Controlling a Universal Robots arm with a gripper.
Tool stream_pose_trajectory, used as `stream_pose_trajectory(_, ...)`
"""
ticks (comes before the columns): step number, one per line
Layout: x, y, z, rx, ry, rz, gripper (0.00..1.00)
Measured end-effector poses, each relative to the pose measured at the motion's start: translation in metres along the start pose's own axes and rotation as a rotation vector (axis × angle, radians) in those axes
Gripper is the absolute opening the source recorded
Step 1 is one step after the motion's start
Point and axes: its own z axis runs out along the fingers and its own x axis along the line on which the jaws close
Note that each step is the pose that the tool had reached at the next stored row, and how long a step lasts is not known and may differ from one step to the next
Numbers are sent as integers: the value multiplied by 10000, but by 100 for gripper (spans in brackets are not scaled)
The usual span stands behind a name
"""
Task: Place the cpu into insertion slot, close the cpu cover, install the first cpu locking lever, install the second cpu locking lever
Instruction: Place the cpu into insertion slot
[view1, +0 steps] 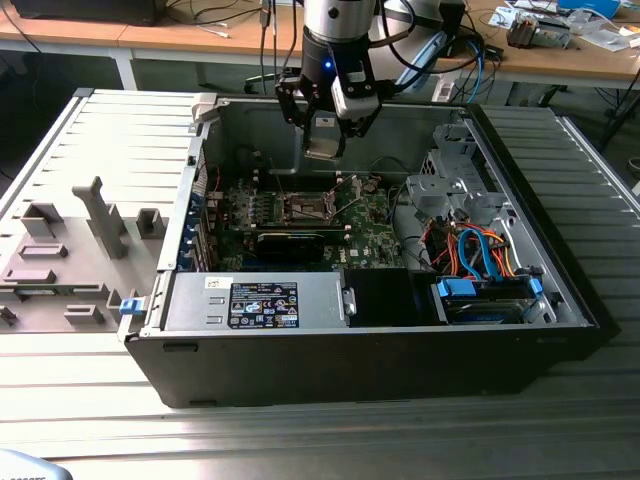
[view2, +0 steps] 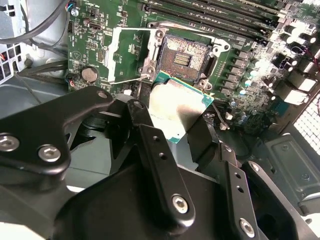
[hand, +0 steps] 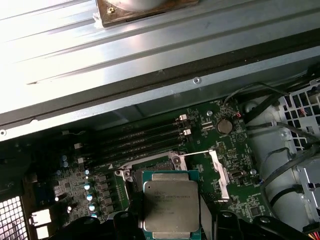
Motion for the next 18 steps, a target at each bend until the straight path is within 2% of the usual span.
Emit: stream_pose_trajectory(18,0,-1,14,-6,-27,311,54)
